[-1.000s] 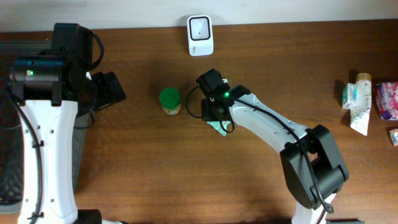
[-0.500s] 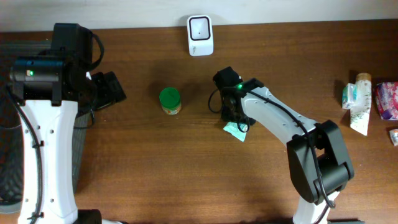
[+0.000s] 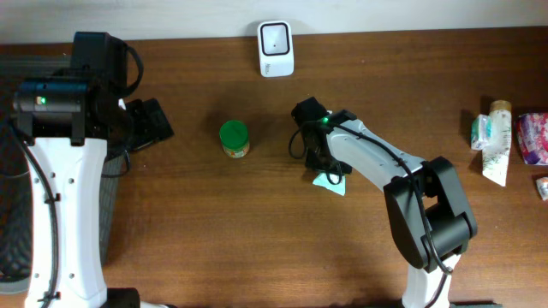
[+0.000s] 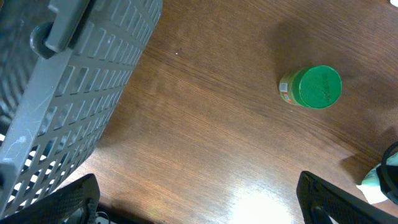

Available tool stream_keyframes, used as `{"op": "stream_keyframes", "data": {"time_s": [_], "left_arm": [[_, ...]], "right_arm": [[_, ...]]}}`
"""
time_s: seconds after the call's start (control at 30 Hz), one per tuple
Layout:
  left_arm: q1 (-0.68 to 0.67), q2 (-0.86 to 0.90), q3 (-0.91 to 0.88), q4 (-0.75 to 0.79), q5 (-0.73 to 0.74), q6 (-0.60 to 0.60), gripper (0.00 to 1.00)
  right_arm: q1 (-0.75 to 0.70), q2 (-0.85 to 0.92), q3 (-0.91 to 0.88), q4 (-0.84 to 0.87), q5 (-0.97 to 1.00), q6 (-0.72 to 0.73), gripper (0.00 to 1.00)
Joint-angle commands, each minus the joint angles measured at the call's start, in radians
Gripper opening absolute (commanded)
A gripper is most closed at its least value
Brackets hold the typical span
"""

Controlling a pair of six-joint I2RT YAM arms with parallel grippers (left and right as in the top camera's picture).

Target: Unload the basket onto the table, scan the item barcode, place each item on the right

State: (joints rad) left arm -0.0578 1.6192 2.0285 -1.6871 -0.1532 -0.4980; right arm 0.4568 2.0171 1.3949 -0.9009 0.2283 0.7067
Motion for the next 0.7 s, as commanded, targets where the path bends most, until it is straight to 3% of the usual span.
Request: {"op": "stream_keyframes", "data": {"time_s": [0.0, 0.13, 0.23, 0.47, 0.6, 0.67], "left_arm": [[0.004, -0.016, 0.011, -0.001, 0.000, -0.013, 0.99], [0.004, -0.016, 0.011, -0.001, 0.000, -0.013, 0.99], [0.004, -0.016, 0.011, -0.001, 0.000, -0.013, 0.99], [0.004, -0.016, 0.011, -0.001, 0.000, -0.013, 0.99], [0.004, -0.016, 0.011, -0.001, 0.000, -0.013, 0.99], [0.004, -0.016, 0.011, -0.001, 0.000, -0.012, 0.99]], "right_arm": [[-0.001, -0.010, 0.020, -0.004, -0.067, -0.030, 0.21], [-0.001, -0.064, 0.090, -0.008, -0.330, -0.206, 0.20], [-0.008, -0.084, 0.105, 0.064, -0.665, -0.370, 0.19], [-0.040, -0.031, -0.029, 0.292, -0.948, -0.348, 0.19], [-0.069, -0.023, -0.077, 0.331, -0.923, -0.347, 0.28], [-0.091, -0.018, -0.118, 0.341, -0.924, -0.331, 0.29]]}}
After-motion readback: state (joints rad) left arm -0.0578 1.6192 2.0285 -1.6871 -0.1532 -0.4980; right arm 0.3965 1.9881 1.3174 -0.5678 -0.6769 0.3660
